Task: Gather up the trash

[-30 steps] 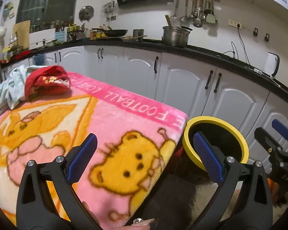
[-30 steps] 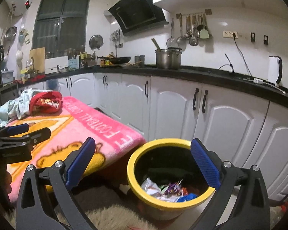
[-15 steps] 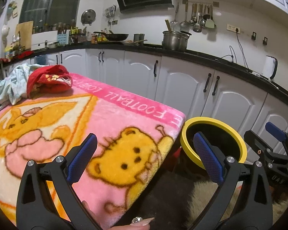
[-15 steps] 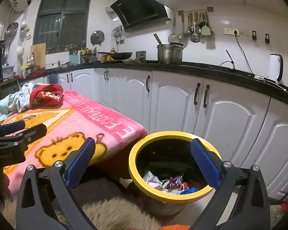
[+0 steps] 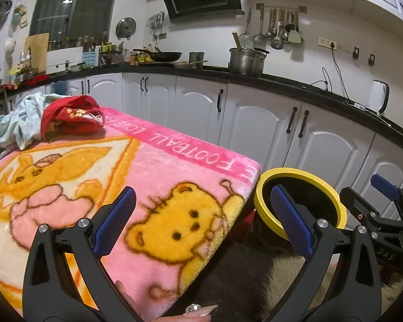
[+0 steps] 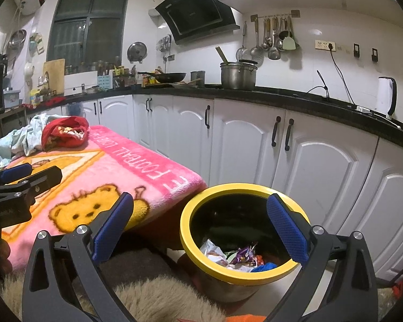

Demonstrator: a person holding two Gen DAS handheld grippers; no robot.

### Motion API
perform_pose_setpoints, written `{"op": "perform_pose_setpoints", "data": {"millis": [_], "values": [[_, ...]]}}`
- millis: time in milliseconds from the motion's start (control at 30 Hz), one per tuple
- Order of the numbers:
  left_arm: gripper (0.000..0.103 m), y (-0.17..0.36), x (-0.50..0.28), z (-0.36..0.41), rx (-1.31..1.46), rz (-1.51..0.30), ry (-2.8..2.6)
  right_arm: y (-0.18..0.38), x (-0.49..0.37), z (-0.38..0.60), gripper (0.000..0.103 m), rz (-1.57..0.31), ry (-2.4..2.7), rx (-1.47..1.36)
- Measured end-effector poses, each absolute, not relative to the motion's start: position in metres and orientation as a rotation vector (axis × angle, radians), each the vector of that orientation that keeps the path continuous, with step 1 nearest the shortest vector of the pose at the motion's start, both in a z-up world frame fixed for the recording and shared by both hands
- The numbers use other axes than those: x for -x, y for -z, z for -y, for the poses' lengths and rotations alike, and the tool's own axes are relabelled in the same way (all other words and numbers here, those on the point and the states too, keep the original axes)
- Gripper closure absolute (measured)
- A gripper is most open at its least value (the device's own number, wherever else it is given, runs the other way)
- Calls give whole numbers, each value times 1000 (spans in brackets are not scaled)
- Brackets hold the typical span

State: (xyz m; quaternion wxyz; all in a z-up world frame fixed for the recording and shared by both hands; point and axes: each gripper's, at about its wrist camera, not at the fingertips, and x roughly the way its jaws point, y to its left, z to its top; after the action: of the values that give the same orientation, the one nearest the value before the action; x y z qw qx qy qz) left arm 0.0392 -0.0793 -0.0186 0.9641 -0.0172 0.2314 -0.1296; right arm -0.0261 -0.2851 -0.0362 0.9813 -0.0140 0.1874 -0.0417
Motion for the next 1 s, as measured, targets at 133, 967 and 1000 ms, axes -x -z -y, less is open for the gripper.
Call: {"op": "perform_pose_setpoints", "data": {"millis": [133,967,1000], "values": [[11,17,-38,80,30,-464,259,37,26,286,6,-380,84,28],[11,17,-40,78,28,-460,255,37,26,286,6,-380,83,28],[11,17,-40,78,29,-460,254,36,26,287,6,-380,83,28]]}}
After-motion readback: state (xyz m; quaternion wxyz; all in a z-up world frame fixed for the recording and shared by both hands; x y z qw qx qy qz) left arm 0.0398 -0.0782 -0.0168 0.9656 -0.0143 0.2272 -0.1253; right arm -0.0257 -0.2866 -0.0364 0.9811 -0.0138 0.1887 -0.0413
